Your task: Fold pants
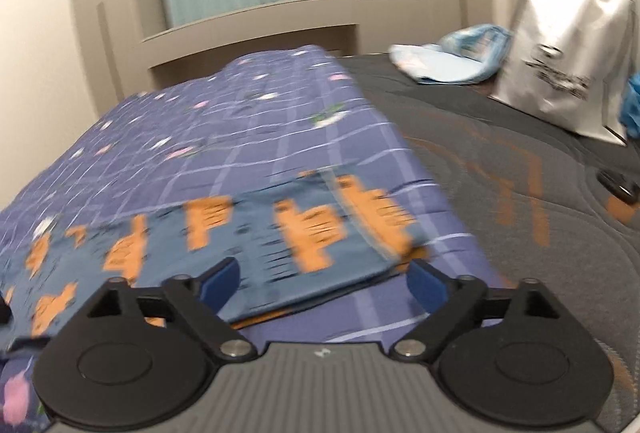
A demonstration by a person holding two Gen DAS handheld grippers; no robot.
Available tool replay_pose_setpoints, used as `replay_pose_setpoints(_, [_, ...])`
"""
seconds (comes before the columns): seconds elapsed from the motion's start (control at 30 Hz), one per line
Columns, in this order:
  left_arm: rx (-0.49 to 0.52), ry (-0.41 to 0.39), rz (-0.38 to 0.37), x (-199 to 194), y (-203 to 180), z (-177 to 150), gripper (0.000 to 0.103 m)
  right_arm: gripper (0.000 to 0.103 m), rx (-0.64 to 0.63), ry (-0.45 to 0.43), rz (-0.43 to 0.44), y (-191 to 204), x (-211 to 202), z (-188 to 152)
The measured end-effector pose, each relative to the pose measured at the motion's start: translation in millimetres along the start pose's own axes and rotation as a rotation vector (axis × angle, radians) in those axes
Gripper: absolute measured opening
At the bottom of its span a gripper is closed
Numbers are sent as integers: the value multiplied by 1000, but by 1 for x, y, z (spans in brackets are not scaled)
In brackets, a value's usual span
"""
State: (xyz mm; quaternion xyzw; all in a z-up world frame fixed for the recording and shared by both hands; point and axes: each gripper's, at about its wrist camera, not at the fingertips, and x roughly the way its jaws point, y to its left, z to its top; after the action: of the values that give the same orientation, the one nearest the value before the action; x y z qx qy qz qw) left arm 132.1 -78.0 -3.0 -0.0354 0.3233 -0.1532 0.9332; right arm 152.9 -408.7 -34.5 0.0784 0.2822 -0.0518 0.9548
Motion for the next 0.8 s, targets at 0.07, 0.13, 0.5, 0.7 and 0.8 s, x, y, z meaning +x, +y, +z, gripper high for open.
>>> replay_pose_setpoints(0.07, [-42, -10, 90, -17, 27, -5, 101, 101, -39, 12, 41, 24, -2, -6])
replay_pose_setpoints(0.13, [-88, -25, 165, -34, 57, -11, 101, 102, -91, 24, 86, 52, -4, -13])
replay_pose_setpoints(0.5, [-265, -41, 399, -68, 203, -39, 102, 103, -231, -2, 109, 151, -13, -33])
replay_pose_setpoints(0.7, [-355, -72, 289, -51, 248, -36, 77, 103, -253, 18, 73, 173, -8, -35])
replay_pose_setpoints(0.8, [-432, -86, 239, -47, 255, -35, 52, 103, -269, 20, 54, 181, -6, -36])
